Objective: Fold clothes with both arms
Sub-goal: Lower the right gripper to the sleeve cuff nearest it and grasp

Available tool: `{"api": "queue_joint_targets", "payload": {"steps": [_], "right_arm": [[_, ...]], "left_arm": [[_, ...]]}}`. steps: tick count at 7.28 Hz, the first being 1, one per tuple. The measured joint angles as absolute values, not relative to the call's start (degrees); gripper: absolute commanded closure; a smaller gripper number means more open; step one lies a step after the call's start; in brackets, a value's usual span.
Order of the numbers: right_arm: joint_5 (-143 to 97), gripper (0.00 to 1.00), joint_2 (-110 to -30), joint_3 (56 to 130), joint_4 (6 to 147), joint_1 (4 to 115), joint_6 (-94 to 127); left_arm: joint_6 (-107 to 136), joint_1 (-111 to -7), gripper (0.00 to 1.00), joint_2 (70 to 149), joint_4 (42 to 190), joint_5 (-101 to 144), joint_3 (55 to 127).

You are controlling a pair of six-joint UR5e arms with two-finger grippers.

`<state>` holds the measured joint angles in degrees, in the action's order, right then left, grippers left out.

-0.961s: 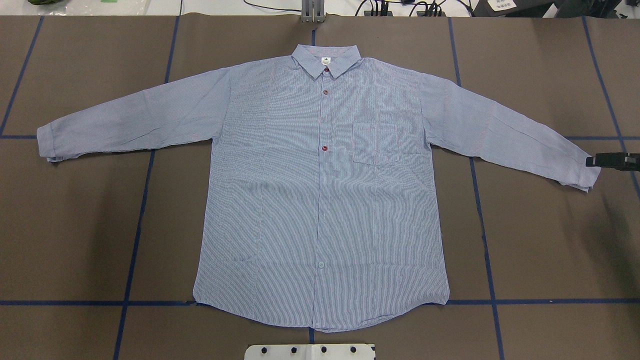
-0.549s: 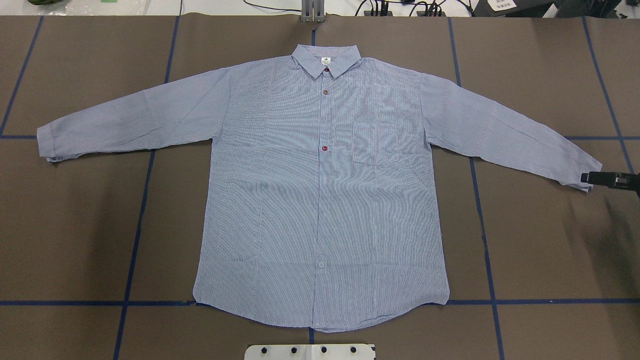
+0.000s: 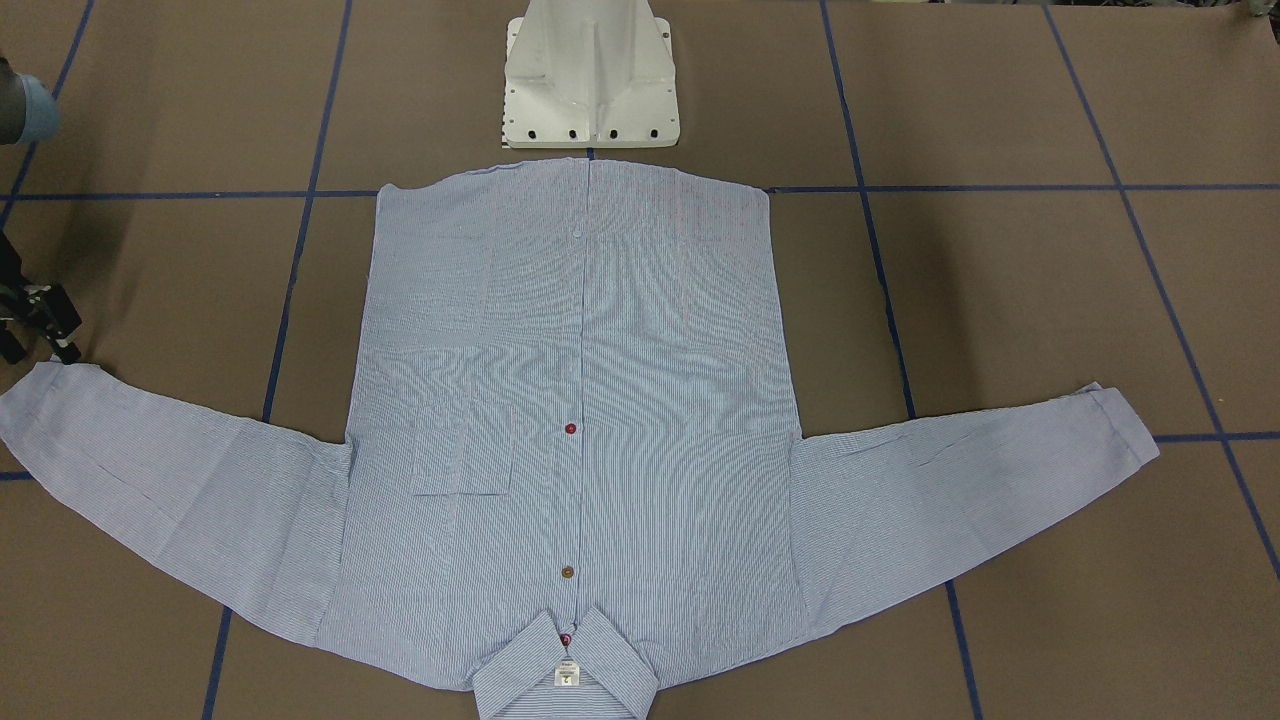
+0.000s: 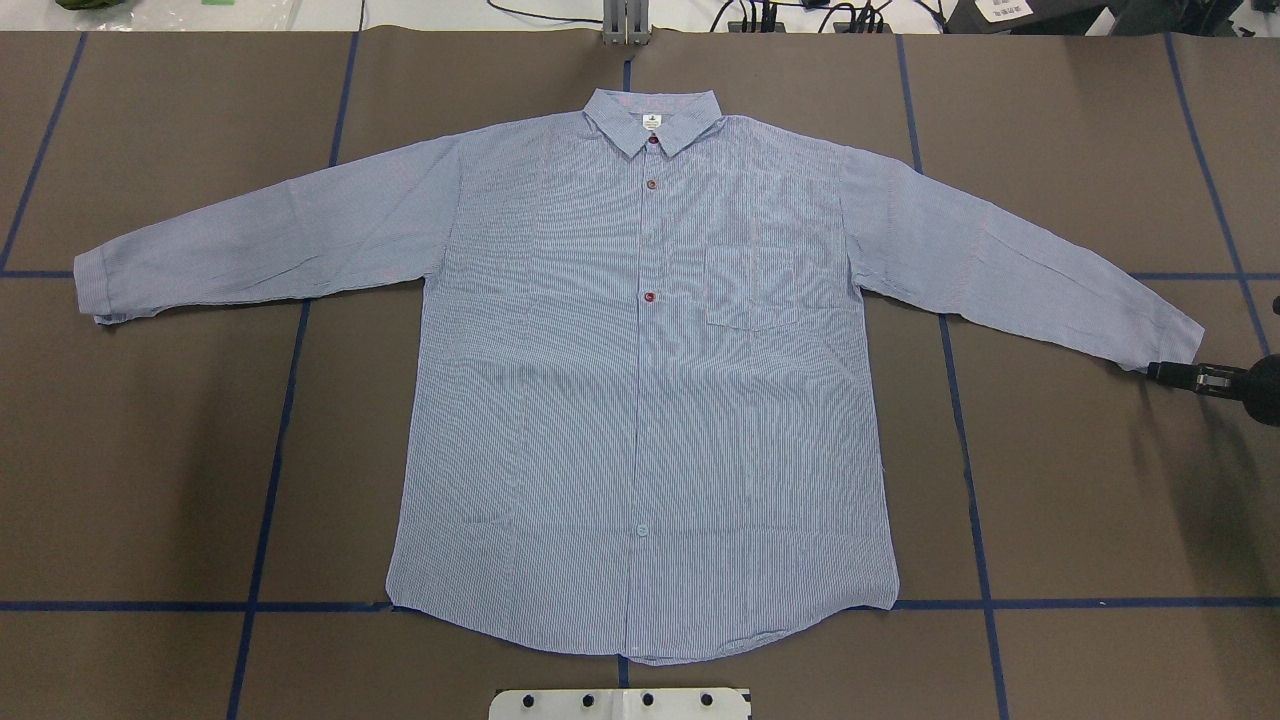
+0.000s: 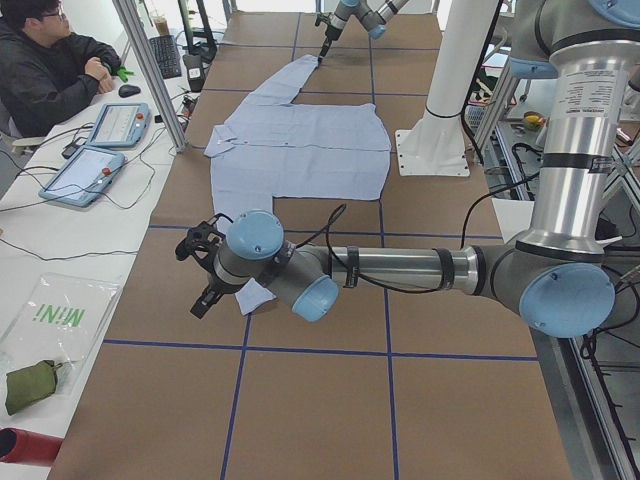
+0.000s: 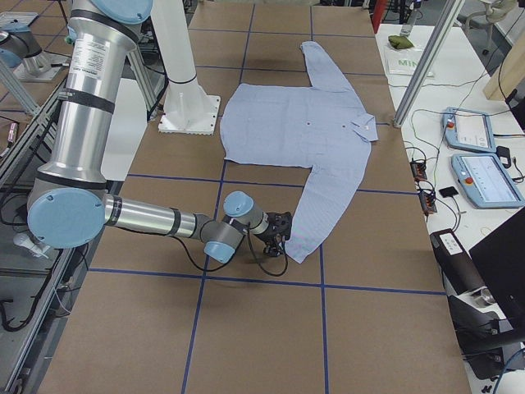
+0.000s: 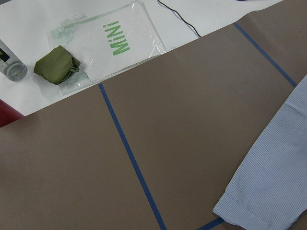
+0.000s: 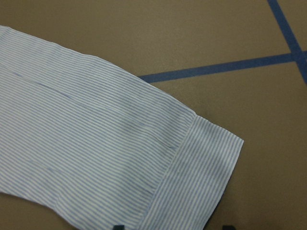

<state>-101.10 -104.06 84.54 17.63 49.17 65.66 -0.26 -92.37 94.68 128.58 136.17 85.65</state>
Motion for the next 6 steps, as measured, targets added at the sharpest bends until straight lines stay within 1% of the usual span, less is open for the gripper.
{"api": "queue_joint_targets", "payload": {"steps": [1,2,3,6], "right_arm": [[-100.99,0.63,-103.94,84.44,17.23,49.09,65.77],[-100.98,0.83,-103.89,84.41,17.02,49.09,65.81],[-100.98,1.00,-103.89,84.40,16.86,49.10,65.82],[-101.29,1.00,-104.20,84.90,15.83,49.38,65.73]], "left_arm": [[-0.26,-92.37,0.01,94.68,128.58,136.18,85.62],[-0.26,-92.37,0.01,94.69,128.58,136.17,85.61],[-0.26,-92.37,0.01,94.68,128.58,136.15,85.62],[-0.26,-92.37,0.01,94.69,128.58,136.20,85.69]]}}
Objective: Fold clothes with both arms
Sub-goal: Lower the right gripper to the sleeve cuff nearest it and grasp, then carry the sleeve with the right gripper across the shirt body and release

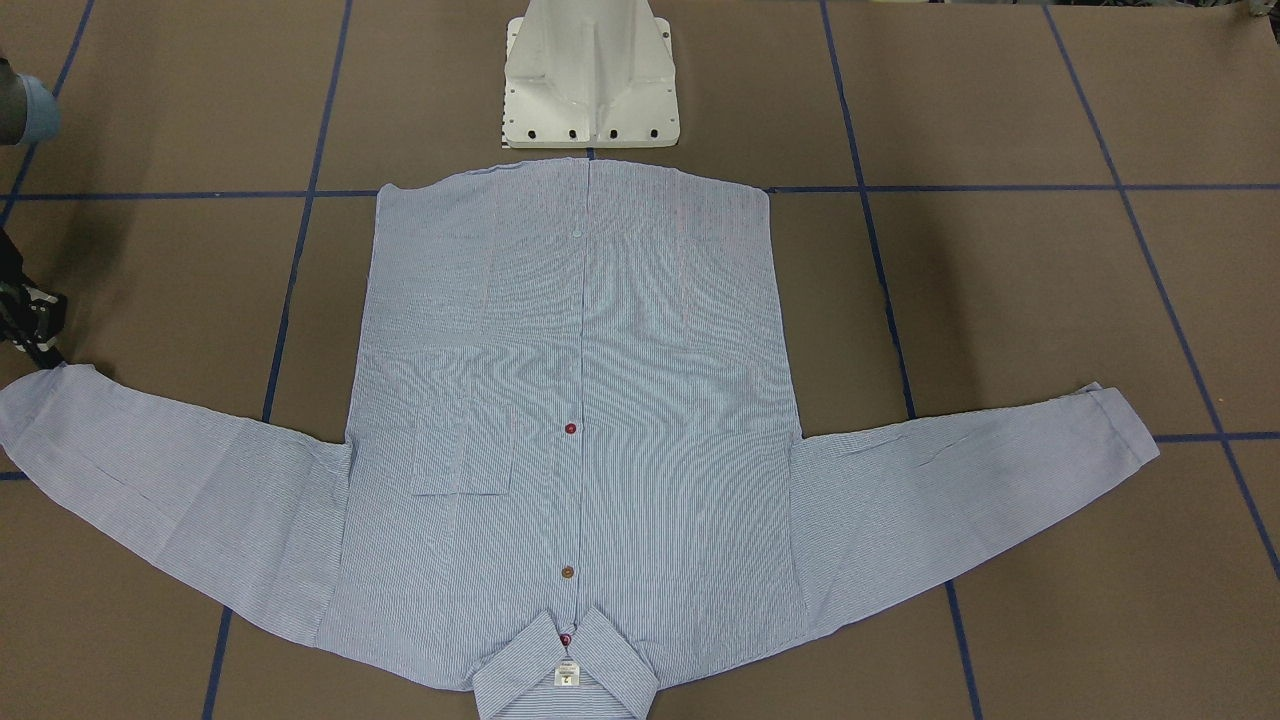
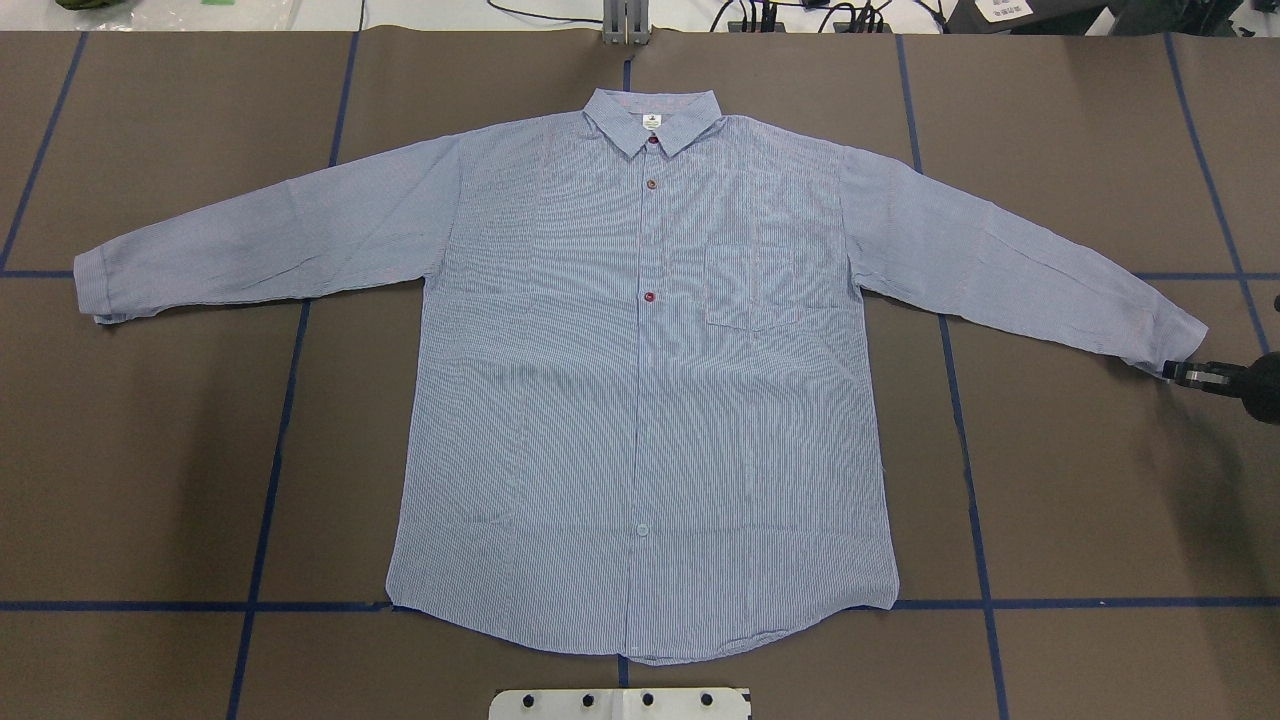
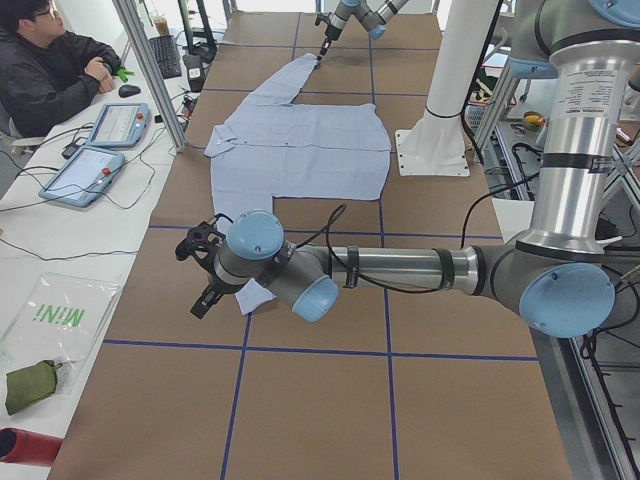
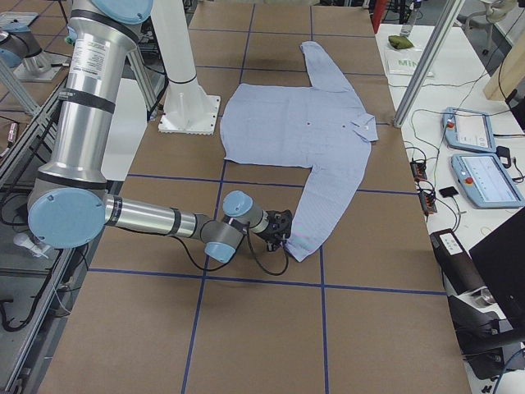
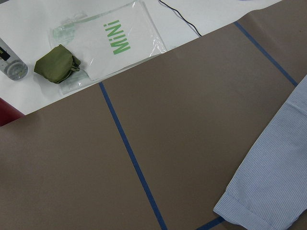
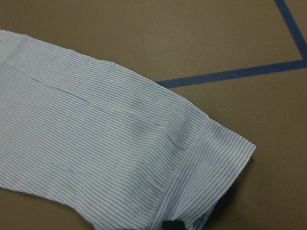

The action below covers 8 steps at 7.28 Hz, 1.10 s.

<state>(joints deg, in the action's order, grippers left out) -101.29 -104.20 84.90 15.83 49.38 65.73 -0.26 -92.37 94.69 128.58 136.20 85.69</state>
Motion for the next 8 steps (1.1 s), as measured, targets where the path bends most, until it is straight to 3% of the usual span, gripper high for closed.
{"api": "queue_joint_targets", "payload": {"steps": [5,8], "right_arm": [[-107.97,1.00,-101.54,91.98,22.29,55.47,65.71],[-109.33,1.00,-85.39,98.31,45.29,55.26,65.86]], "left_arm": [[-0.26,-92.37,0.01,94.59,128.60,136.20,85.75],[-0.25,-92.37,0.01,94.64,128.65,136.15,85.78]]}}
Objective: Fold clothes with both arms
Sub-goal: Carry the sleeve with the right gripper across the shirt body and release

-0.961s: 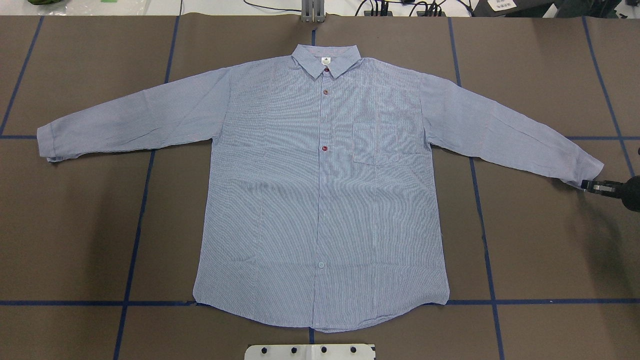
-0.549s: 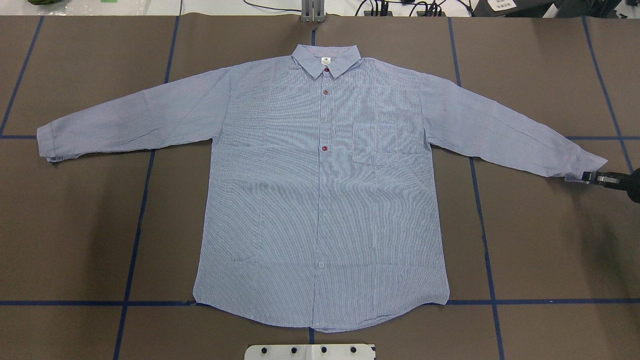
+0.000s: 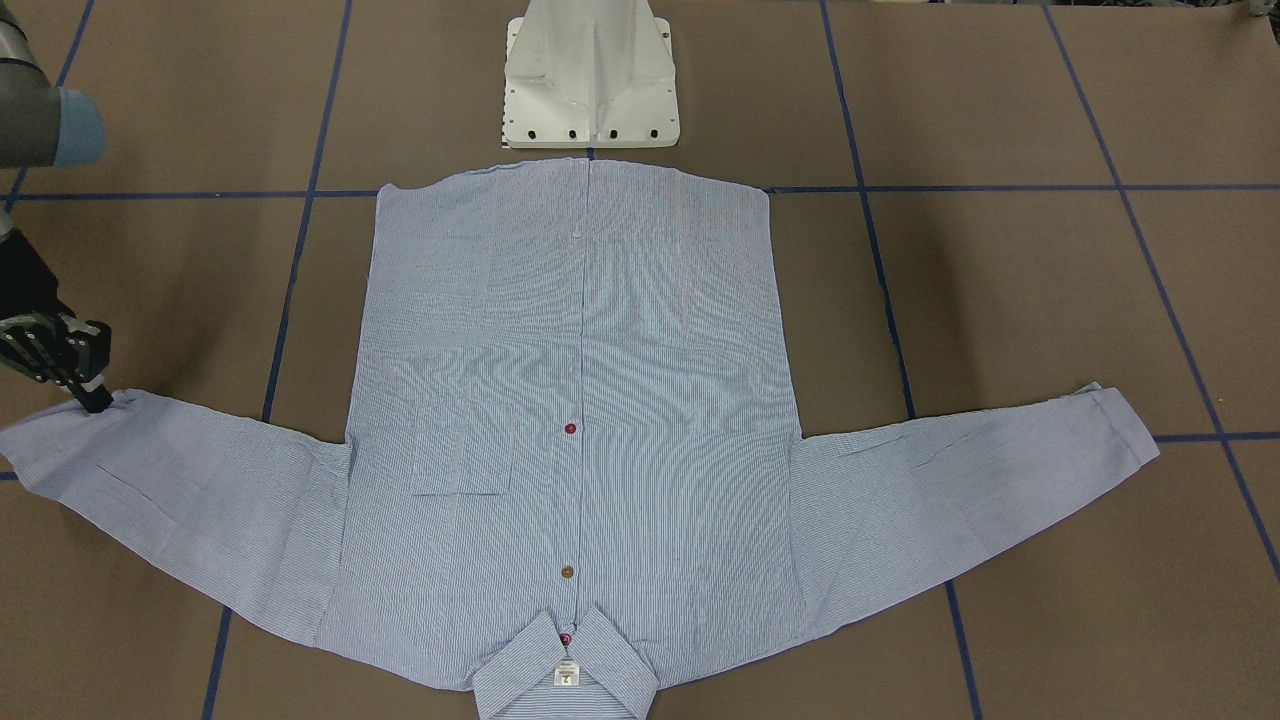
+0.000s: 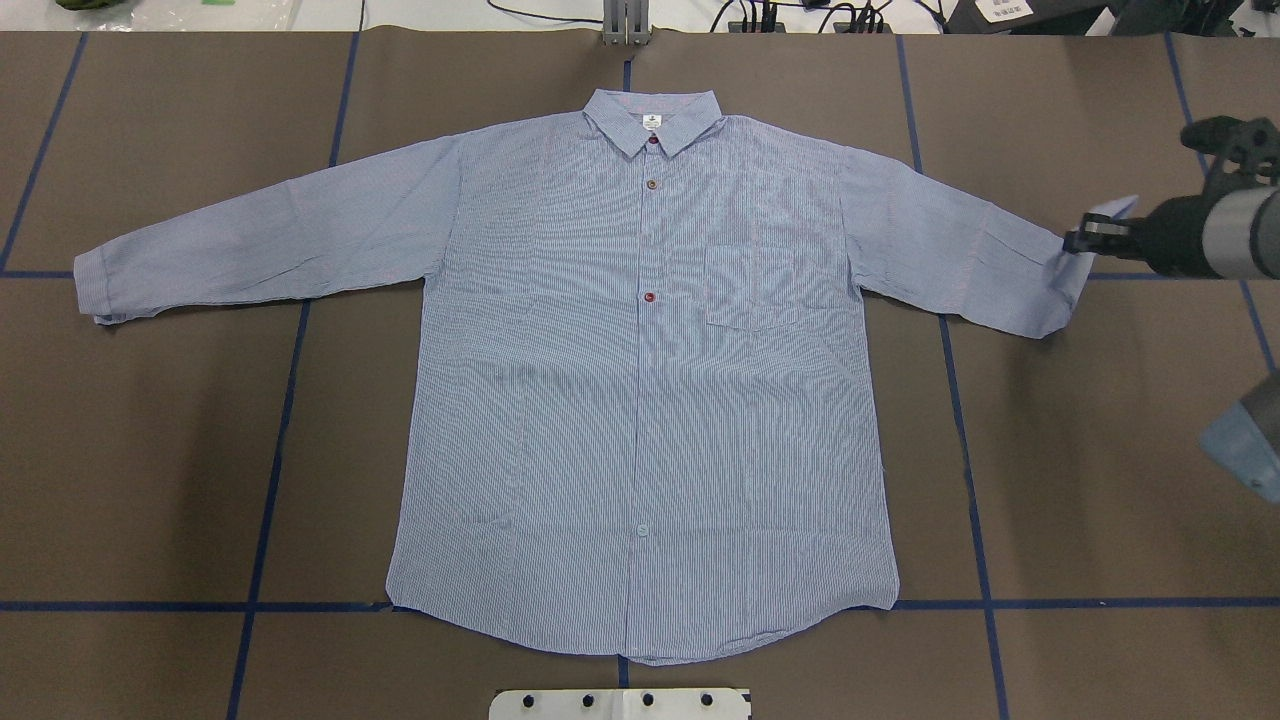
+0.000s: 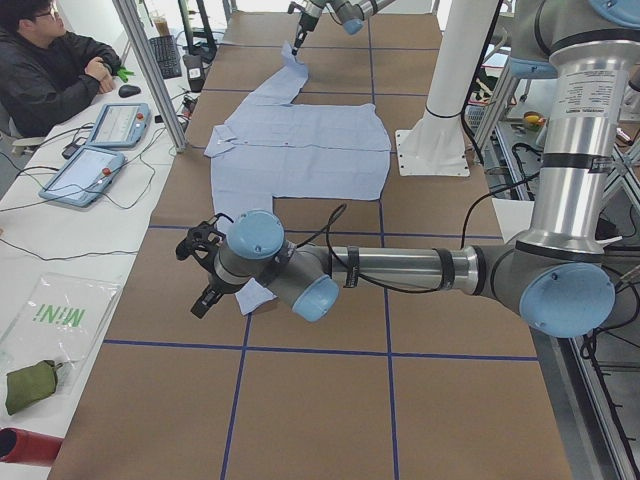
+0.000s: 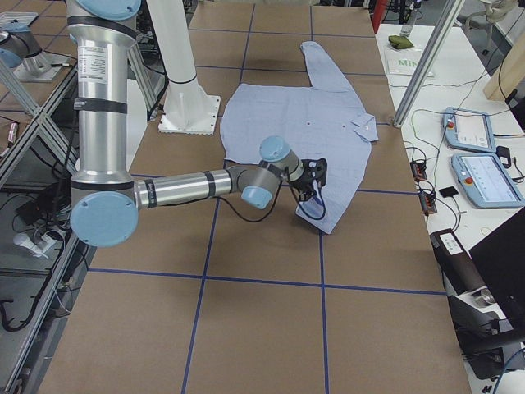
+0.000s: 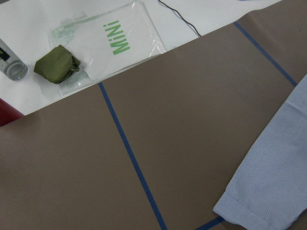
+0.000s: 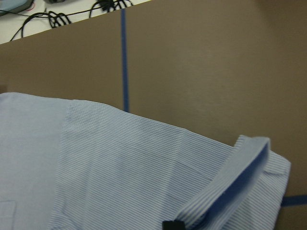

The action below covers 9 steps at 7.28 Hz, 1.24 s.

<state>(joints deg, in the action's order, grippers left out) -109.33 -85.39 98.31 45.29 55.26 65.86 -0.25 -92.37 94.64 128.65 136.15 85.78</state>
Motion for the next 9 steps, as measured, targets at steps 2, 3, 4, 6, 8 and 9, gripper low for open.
{"api": "queue_joint_targets", "payload": {"steps": [2,3,4,6,8,9], "right_arm": [[-105.08,1.00,-69.00,94.64,57.38,49.10,66.32],[-101.82,1.00,-61.01,91.84,62.42,46.04,67.45],[-98.89,1.00,-53.99,88.48,64.98,43.41,69.45],[-91.41,1.00,-43.11,81.45,66.12,37.56,71.46],[-86.89,1.00,-34.99,74.15,66.10,33.22,71.69],[-84.68,1.00,-32.23,71.35,66.05,31.25,71.71]], "left_arm": [[-0.19,-92.37,0.01,94.66,128.67,136.14,85.77],[-0.18,-92.37,0.01,94.66,128.67,136.14,85.73],[-0.18,-92.37,0.01,94.66,128.65,136.14,85.71],[-0.17,-92.37,0.01,94.66,128.60,136.14,85.70],[-0.18,-92.37,0.01,94.66,128.59,136.14,85.64],[-0.18,-92.37,0.01,94.66,128.58,136.14,85.59]]}}
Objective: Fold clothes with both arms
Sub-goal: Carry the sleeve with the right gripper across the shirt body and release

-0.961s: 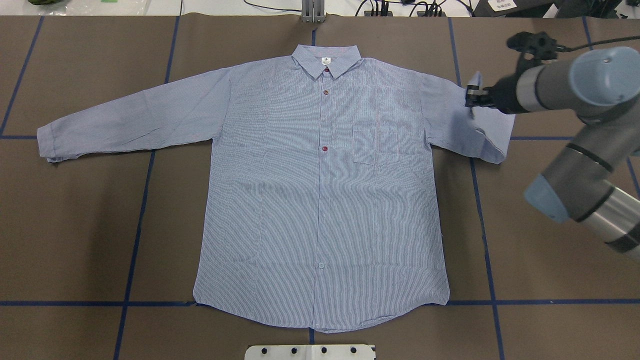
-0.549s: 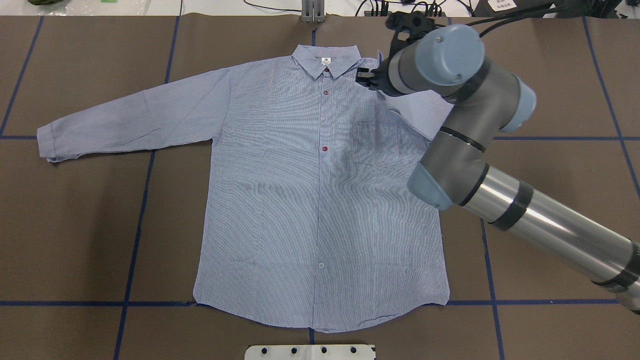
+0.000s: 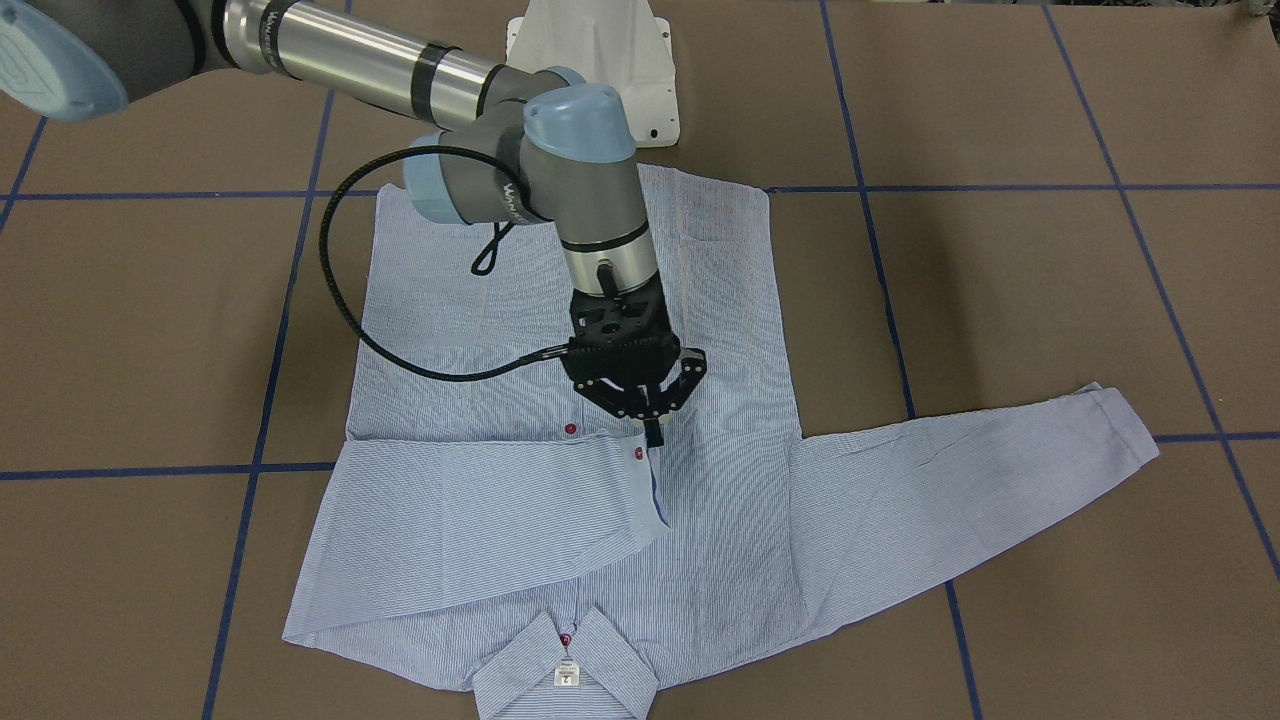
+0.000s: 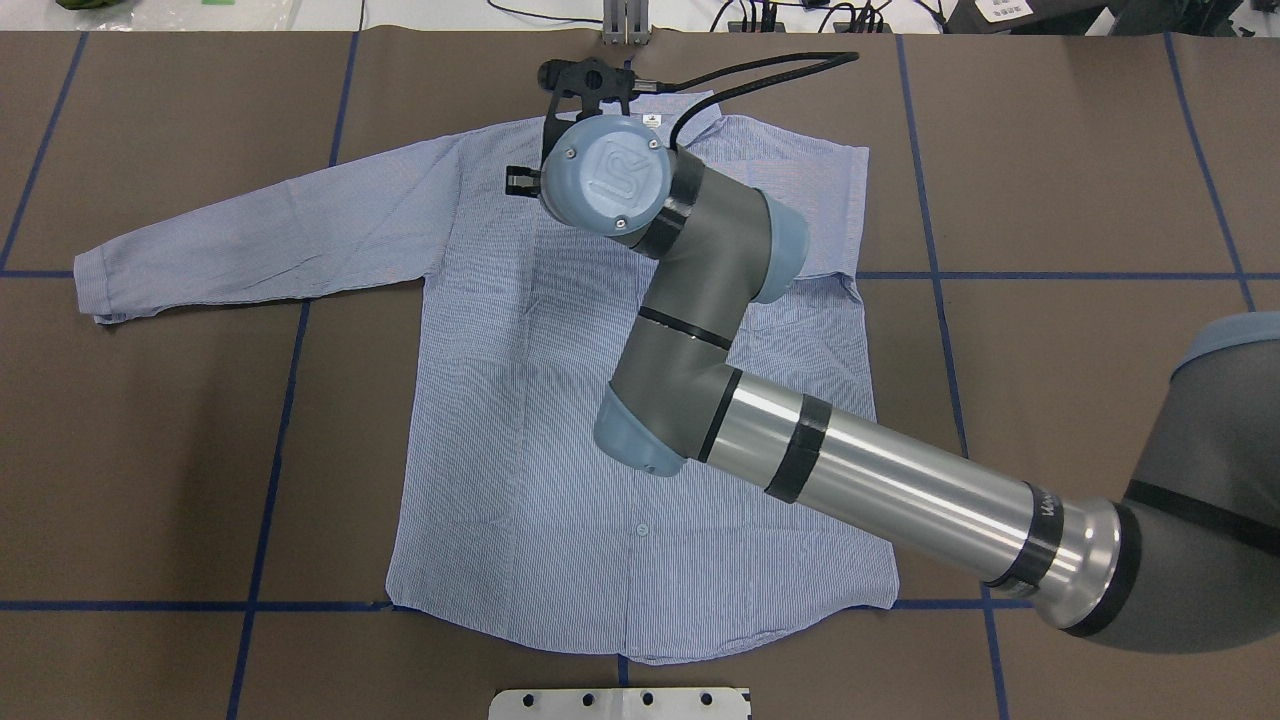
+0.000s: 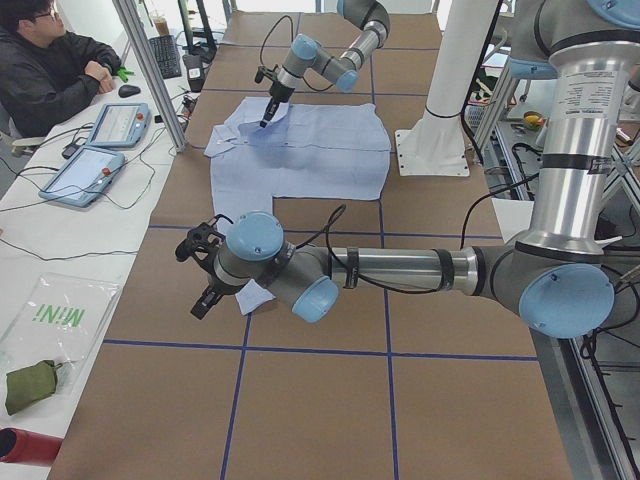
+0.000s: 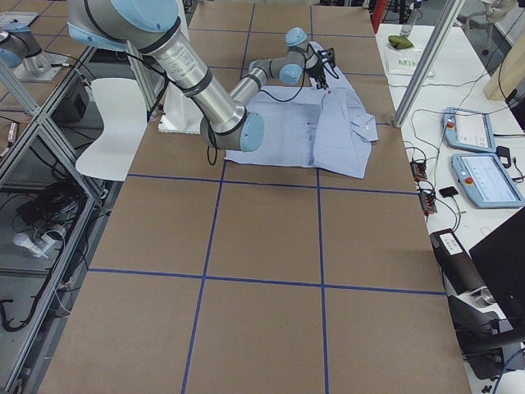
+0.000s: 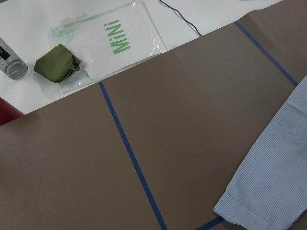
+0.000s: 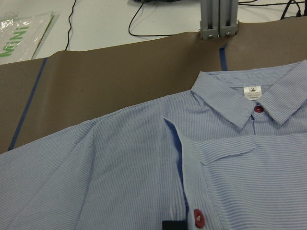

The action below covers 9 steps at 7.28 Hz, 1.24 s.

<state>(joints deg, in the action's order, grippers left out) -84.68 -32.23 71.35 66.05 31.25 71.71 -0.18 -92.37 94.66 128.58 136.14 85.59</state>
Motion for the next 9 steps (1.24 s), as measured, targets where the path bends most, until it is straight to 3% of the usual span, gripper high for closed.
{"api": "queue_joint_targets", "payload": {"steps": [1,2,3,6,9], "right_arm": [[-82.90,1.00,-30.56,69.68,66.04,29.62,71.72],[-81.62,0.07,-29.00,67.96,66.06,28.41,71.72],[-80.32,0.00,-27.82,66.00,66.11,27.34,71.68],[-80.82,0.00,-26.12,64.83,70.91,27.49,71.34],[-97.86,0.00,-28.17,70.09,85.15,38.68,62.58]], "left_arm": [[-0.18,-92.37,0.01,94.64,128.58,136.14,85.53],[-0.18,-92.37,0.01,94.61,128.58,136.14,85.45],[-0.18,-92.37,0.01,94.58,128.58,136.14,85.31],[0.85,-92.33,0.00,94.44,129.25,136.10,85.26],[2.76,-89.12,0.00,94.62,131.00,135.66,85.18]]}}
